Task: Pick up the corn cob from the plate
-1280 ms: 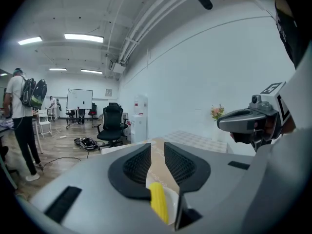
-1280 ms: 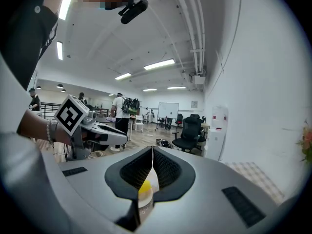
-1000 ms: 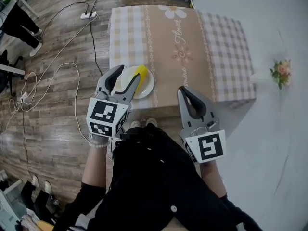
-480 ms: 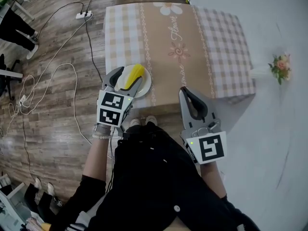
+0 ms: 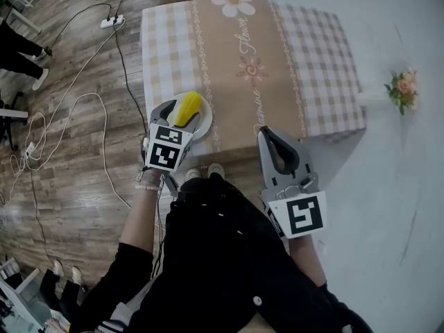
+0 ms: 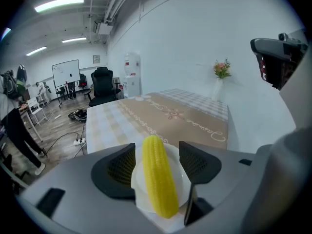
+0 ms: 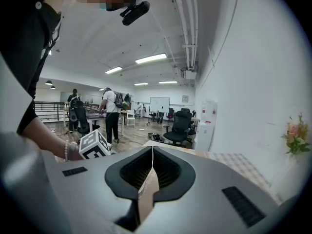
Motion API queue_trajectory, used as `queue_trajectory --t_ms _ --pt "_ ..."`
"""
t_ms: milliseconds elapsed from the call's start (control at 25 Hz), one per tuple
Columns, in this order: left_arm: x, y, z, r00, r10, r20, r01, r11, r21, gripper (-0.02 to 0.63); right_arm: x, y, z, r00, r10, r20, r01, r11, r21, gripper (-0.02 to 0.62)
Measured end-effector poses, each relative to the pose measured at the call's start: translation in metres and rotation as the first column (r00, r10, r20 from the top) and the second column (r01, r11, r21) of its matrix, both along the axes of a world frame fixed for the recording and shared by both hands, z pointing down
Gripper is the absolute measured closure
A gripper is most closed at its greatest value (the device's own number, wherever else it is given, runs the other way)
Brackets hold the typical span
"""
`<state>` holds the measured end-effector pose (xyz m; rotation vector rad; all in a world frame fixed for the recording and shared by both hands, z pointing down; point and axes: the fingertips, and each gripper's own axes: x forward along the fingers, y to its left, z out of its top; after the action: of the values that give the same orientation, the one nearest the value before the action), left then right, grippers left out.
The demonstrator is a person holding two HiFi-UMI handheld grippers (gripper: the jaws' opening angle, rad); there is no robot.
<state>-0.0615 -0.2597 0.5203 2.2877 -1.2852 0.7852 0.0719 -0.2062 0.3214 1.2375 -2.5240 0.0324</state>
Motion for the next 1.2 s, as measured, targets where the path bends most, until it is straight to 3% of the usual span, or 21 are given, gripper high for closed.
queue_trajectory --t_ms 560,960,1200 --pt "0.002 -0.004 0.060 0.998 -0.061 0.026 0.064 0.990 -0.129 0.327 0.012 0.005 0.004 0.999 0.041 -0.016 -0.041 0.999 -0.020 0.554" --pt "0.005 -0.007 0.080 0.995 -0.080 0.051 0.087 0.985 -0.147 0.328 0.015 0.006 0.006 0.999 0.048 -0.018 -0.049 0.999 -0.016 0.554" --pt "0.003 -0.005 0.083 0.994 -0.061 0.091 0.071 0.990 -0.119 0.341 0.016 0.005 0.006 0.999 0.049 -0.024 -0.050 0.998 -0.028 0.554"
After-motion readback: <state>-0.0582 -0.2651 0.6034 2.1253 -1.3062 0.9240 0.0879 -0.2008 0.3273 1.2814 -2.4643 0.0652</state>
